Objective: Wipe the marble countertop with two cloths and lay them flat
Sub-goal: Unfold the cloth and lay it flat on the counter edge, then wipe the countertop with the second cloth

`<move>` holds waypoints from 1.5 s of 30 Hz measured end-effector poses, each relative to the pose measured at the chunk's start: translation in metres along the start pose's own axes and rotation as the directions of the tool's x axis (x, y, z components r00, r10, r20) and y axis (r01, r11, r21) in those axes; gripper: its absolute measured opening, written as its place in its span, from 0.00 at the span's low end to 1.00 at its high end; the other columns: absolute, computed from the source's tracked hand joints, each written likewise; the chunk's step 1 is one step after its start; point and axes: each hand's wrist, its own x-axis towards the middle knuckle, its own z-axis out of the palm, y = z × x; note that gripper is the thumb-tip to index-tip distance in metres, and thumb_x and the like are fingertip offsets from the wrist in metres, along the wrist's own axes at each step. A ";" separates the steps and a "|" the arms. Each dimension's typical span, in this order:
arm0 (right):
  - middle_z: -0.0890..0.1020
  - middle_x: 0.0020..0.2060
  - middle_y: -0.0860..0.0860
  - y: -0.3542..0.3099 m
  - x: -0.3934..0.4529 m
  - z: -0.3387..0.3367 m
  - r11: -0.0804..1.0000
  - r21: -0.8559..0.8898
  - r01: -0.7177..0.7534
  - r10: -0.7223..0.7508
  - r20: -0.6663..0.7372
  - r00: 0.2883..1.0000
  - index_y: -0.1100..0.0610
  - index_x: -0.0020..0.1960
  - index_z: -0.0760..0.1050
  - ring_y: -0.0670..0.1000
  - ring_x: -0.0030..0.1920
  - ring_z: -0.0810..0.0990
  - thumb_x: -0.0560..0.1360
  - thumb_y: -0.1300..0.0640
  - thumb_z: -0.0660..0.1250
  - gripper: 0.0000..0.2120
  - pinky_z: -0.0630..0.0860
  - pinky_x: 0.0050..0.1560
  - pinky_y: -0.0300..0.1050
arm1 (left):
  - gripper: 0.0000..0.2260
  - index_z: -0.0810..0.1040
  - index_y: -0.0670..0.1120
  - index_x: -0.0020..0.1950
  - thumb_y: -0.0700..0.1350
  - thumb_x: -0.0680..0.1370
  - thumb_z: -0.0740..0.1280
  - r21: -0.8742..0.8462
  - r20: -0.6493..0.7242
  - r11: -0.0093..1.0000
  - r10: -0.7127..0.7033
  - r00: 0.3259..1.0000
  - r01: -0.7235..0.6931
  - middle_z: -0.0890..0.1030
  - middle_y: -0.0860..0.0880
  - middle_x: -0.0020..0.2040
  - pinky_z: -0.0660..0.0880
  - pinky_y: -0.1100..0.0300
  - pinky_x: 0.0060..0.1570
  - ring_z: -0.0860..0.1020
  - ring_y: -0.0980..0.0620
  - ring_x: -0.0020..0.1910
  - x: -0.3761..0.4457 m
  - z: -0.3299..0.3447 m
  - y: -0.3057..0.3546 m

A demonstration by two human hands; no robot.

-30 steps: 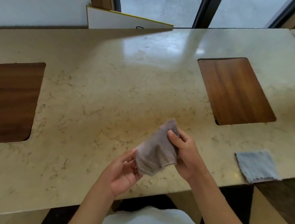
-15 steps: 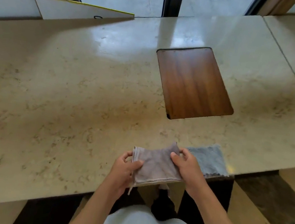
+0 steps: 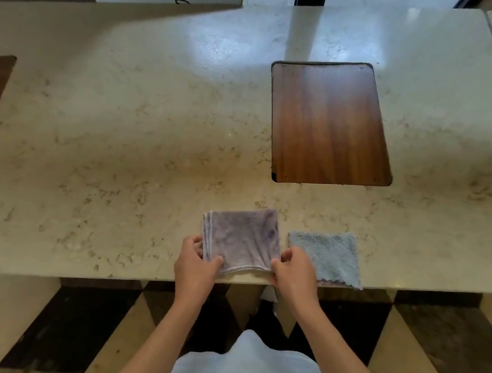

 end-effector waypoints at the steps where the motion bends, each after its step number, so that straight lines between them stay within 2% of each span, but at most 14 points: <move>1: 0.81 0.42 0.55 0.003 -0.001 0.002 1.000 0.010 0.000 0.000 -0.023 1.000 0.56 0.44 0.72 0.58 0.43 0.84 0.78 0.60 0.68 0.06 0.83 0.47 0.62 | 0.20 0.70 0.53 0.61 0.39 0.75 0.73 0.040 -0.006 0.999 0.030 1.000 -0.030 0.80 0.52 0.50 0.73 0.69 0.35 0.79 0.59 0.45 -0.001 0.001 -0.002; 7: 0.81 0.38 0.55 0.012 -0.012 -0.001 0.988 -0.136 0.069 -0.080 -0.072 0.994 0.54 0.42 0.69 0.57 0.39 0.83 0.79 0.60 0.66 0.09 0.83 0.41 0.59 | 0.19 0.68 0.51 0.60 0.33 0.77 0.69 0.120 -0.028 0.992 0.027 0.999 -0.023 0.79 0.47 0.43 0.71 0.67 0.21 0.80 0.51 0.36 0.002 -0.005 -0.005; 13: 0.77 0.37 0.52 0.019 -0.023 -0.004 0.953 -0.280 0.113 -0.137 -0.066 0.988 0.54 0.42 0.67 0.52 0.37 0.76 0.81 0.56 0.66 0.11 0.74 0.34 0.48 | 0.17 0.71 0.48 0.59 0.34 0.76 0.71 0.161 -0.029 0.987 0.003 1.000 0.002 0.78 0.48 0.44 0.68 0.70 0.22 0.78 0.55 0.37 -0.004 -0.007 -0.012; 16: 0.80 0.35 0.52 0.018 -0.022 -0.020 0.956 -0.264 0.131 -0.146 -0.036 0.989 0.55 0.42 0.72 0.53 0.36 0.80 0.82 0.53 0.65 0.11 0.81 0.38 0.53 | 0.22 0.70 0.48 0.65 0.36 0.75 0.72 0.226 -0.032 0.973 0.056 0.998 -0.047 0.76 0.46 0.56 0.73 0.69 0.28 0.78 0.51 0.47 -0.005 -0.006 -0.012; 20: 0.82 0.36 0.52 0.024 -0.005 -0.069 0.994 -0.004 0.112 -0.111 -0.196 0.974 0.55 0.43 0.75 0.52 0.36 0.82 0.82 0.59 0.64 0.09 0.83 0.42 0.56 | 0.23 0.72 0.49 0.67 0.38 0.73 0.71 0.472 -0.057 0.847 0.307 0.950 -0.245 0.71 0.45 0.61 0.72 0.55 0.55 0.70 0.48 0.59 -0.002 0.015 0.005; 23: 0.81 0.42 0.52 0.038 0.021 -0.105 0.987 -0.065 0.150 -0.163 -0.392 0.905 0.57 0.50 0.77 0.55 0.43 0.81 0.81 0.62 0.64 0.03 0.81 0.45 0.55 | 0.14 0.78 0.47 0.61 0.40 0.75 0.70 0.493 0.152 0.696 0.521 0.840 -0.522 0.78 0.48 0.57 0.65 0.60 0.56 0.73 0.48 0.58 -0.004 0.053 0.030; 25: 0.81 0.50 0.53 0.047 0.043 -0.118 0.969 -0.187 0.160 -0.223 -0.388 0.894 0.56 0.58 0.78 0.55 0.52 0.79 0.79 0.59 0.68 0.08 0.79 0.54 0.54 | 0.11 0.80 0.48 0.60 0.43 0.77 0.69 0.480 0.264 0.596 0.601 0.754 -0.644 0.79 0.51 0.54 0.64 0.59 0.53 0.74 0.49 0.56 -0.006 0.081 0.047; 28: 0.79 0.55 0.50 0.052 0.065 -0.123 0.931 -0.321 0.173 -0.244 -0.195 0.950 0.51 0.64 0.77 0.55 0.58 0.75 0.77 0.55 0.72 0.17 0.75 0.61 0.54 | 0.14 0.76 0.53 0.65 0.49 0.79 0.68 0.530 0.405 0.470 0.591 0.698 -0.706 0.78 0.54 0.56 0.62 0.58 0.55 0.73 0.50 0.57 -0.001 0.113 0.065; 31: 0.78 0.47 0.49 0.051 0.068 -0.122 0.925 -0.341 0.167 -0.244 -0.197 0.950 0.51 0.49 0.77 0.55 0.53 0.72 0.75 0.56 0.74 0.07 0.73 0.55 0.53 | 0.11 0.75 0.54 0.58 0.53 0.78 0.68 0.653 0.456 0.373 0.502 0.735 -0.659 0.77 0.53 0.53 0.58 0.55 0.51 0.71 0.49 0.55 0.009 0.123 0.075; 33: 0.77 0.44 0.50 0.050 0.068 -0.123 0.949 -0.280 0.143 -0.206 -0.212 0.955 0.52 0.41 0.73 0.55 0.51 0.71 0.74 0.58 0.74 0.10 0.73 0.51 0.52 | 0.08 0.74 0.52 0.51 0.54 0.77 0.68 0.682 0.479 0.341 0.460 0.748 -0.647 0.76 0.54 0.49 0.58 0.54 0.50 0.69 0.49 0.52 0.013 0.125 0.079; 35: 0.76 0.43 0.51 0.049 0.068 -0.127 0.967 -0.201 0.153 -0.193 -0.195 0.962 0.54 0.41 0.72 0.54 0.47 0.73 0.75 0.59 0.73 0.10 0.71 0.45 0.48 | 0.07 0.72 0.51 0.46 0.50 0.77 0.68 0.654 0.504 0.374 0.433 0.747 -0.658 0.73 0.53 0.46 0.60 0.55 0.50 0.68 0.50 0.50 0.015 0.126 0.083; 39: 0.75 0.40 0.54 0.031 0.048 -0.142 0.960 0.178 0.216 -0.190 -0.154 0.970 0.61 0.47 0.72 0.51 0.40 0.74 0.79 0.61 0.69 0.06 0.72 0.40 0.43 | 0.09 0.69 0.47 0.39 0.39 0.75 0.67 0.181 0.527 0.859 0.327 0.784 -0.480 0.79 0.46 0.44 0.78 0.55 0.47 0.78 0.54 0.47 0.015 0.106 0.094; 43: 0.83 0.47 0.52 0.002 0.032 -0.136 0.888 0.307 0.343 -0.306 -0.165 0.938 0.56 0.54 0.79 0.48 0.49 0.82 0.80 0.59 0.68 0.03 0.80 0.48 0.45 | 0.08 0.69 0.47 0.43 0.41 0.78 0.67 -0.109 0.462 0.958 0.285 0.840 -0.265 0.72 0.46 0.39 0.70 0.56 0.37 0.72 0.50 0.38 0.013 0.069 0.092; 45: 0.83 0.44 0.51 -0.017 0.028 -0.121 0.864 0.337 0.375 -0.343 -0.152 0.927 0.55 0.52 0.80 0.44 0.45 0.82 0.81 0.57 0.67 0.04 0.80 0.44 0.41 | 0.07 0.70 0.46 0.45 0.41 0.80 0.67 -0.209 0.432 0.956 0.277 0.858 -0.204 0.73 0.44 0.38 0.70 0.56 0.35 0.72 0.48 0.37 0.014 0.048 0.088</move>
